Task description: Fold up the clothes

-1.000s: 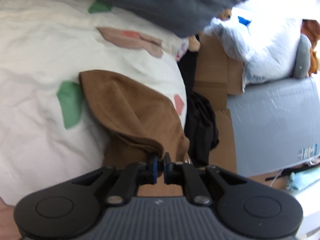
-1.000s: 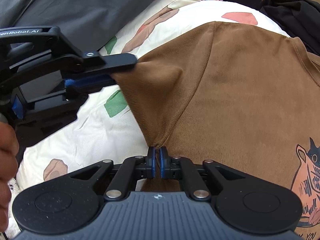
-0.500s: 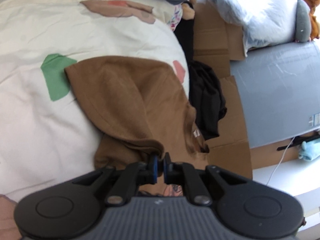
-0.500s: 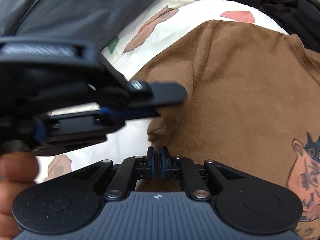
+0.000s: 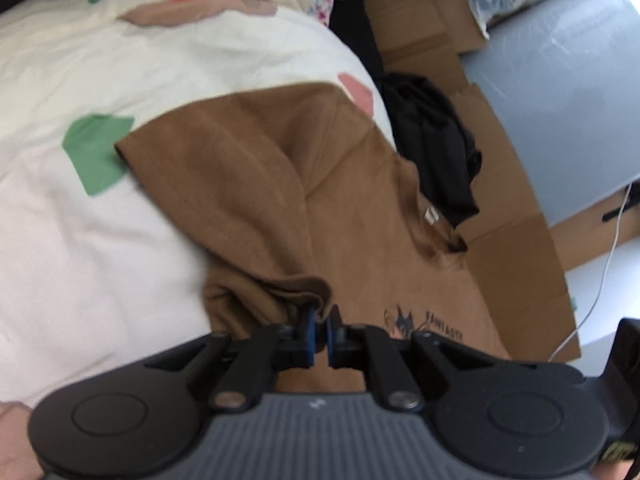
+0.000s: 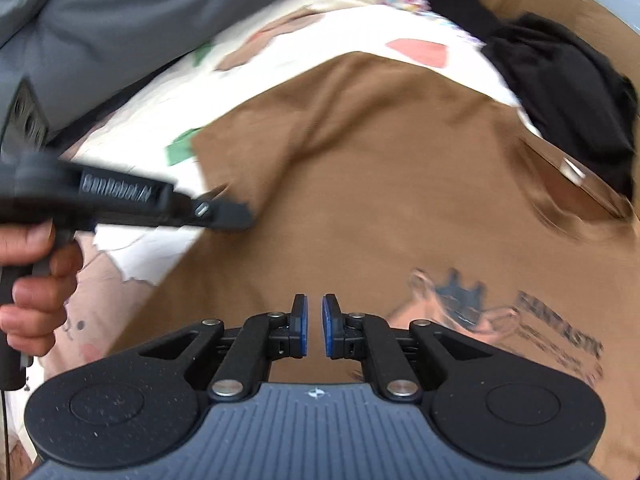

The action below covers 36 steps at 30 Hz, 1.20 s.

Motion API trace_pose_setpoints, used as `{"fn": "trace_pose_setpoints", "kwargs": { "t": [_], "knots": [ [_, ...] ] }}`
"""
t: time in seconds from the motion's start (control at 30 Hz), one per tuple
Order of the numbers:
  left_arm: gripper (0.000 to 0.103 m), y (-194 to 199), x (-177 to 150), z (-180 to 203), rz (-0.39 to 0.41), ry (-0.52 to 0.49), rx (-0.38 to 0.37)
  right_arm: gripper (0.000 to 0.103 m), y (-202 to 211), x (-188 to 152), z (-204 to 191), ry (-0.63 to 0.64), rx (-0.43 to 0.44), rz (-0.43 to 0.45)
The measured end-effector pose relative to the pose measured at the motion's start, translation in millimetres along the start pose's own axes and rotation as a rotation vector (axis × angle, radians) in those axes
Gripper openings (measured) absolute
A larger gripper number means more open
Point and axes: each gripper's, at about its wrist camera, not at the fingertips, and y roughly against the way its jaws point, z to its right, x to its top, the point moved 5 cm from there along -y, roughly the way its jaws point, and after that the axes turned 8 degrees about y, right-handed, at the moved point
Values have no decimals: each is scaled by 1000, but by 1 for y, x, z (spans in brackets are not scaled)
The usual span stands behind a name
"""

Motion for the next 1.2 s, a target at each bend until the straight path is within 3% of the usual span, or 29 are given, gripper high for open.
{"fn": "trace_pose_setpoints", "kwargs": {
  "t": [0.1, 0.17, 0.4, 0.6, 0.87, 1.2],
  "knots": [
    [9, -9, -8, -1, -33, -51, 68, 10, -3, -7, 8, -72, 8, 13],
    [13, -8, -11, -5, -36, -40, 72, 10, -4, -6, 9, -87, 16, 23],
    [46, 15, -10, -5, -33, -39, 68, 10, 0, 1, 3, -96, 46, 76],
    [47, 44, -1, -16, 18, -10, 64, 10, 7, 9, -3, -81, 39, 103],
    [46, 69, 53, -51, 179, 138, 104, 10, 16, 14, -6, -62, 28, 116],
    [33, 48, 90, -65, 225, 144, 149, 10, 8, 17, 0, -88, 44, 117]
  ]
}}
